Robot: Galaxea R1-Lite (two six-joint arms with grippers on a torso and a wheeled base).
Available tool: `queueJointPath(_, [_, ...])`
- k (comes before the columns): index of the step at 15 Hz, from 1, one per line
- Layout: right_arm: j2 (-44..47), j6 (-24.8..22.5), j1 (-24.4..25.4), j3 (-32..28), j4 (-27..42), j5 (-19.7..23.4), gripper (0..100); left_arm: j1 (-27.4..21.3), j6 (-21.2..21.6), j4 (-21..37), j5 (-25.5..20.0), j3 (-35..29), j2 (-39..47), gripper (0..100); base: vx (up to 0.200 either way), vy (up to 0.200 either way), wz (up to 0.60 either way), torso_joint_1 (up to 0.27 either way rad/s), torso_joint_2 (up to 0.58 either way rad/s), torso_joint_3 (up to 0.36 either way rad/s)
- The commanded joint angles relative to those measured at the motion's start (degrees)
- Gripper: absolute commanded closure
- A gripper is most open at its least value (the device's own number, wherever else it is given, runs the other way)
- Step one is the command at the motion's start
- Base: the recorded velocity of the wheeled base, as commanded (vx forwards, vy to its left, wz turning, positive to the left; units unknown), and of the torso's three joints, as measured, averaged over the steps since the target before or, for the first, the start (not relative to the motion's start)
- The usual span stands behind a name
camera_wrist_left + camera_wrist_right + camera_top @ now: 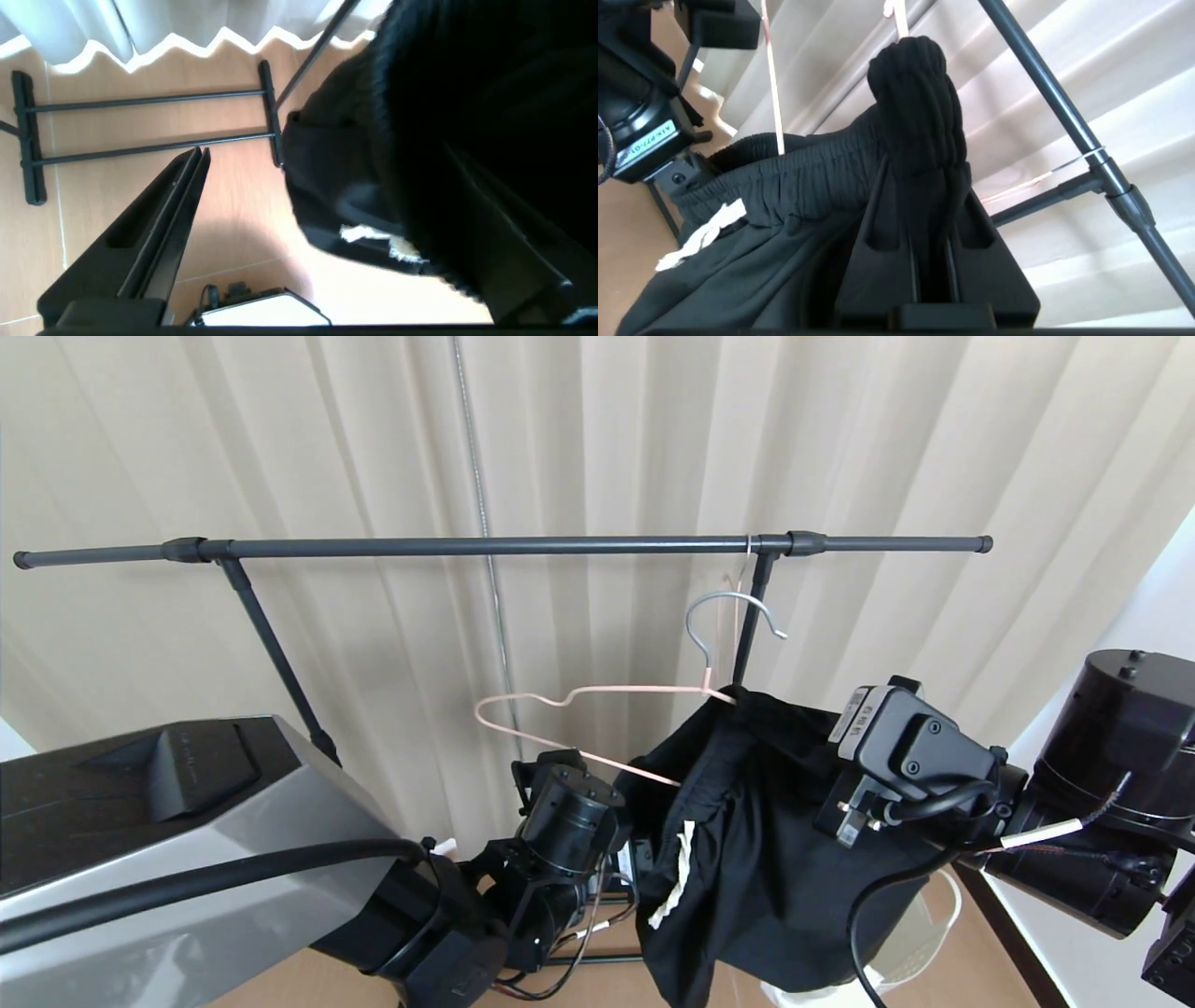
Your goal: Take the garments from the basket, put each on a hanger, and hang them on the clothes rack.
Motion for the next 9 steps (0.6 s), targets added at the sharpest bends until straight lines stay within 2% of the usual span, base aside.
queueJointPath(1, [-0.3, 0.0, 0.0, 0.0, 0.0, 0.0, 100, 0.1, 0.0, -0.1, 0.6, -0.1, 0.8, 0, 0.000, 0.000, 0.00, 0.000, 0.00, 0.000])
queueJointPath(2, [-0.3, 0.0, 0.0, -0.1, 0.0, 0.0, 100, 0.4, 0.0, 0.0, 0.8, -0.1, 0.8, 100, 0.000, 0.000, 0.00, 0.000, 0.00, 0.000])
queueJointPath(4, [0.0, 0.0, -0.2, -0.2, 0.0, 0.0, 100, 0.8, 0.0, -0.1, 2.2, 0.1, 0.4, 100, 0.000, 0.000, 0.00, 0.000, 0.00, 0.000])
queueJointPath(6, [1.2, 0.9, -1.6, -0.6, 0.0, 0.2, 100, 0.8, 0.1, 0.0, 5.3, 0.3, -1.7, 100, 0.000, 0.000, 0.00, 0.000, 0.00, 0.000])
queueJointPath(9, [3.5, 2.3, -3.3, -1.7, 0.0, 0.4, 100, 2.3, 2.2, -0.1, 5.9, 2.3, -6.3, 100, 0.000, 0.000, 0.00, 0.000, 0.00, 0.000])
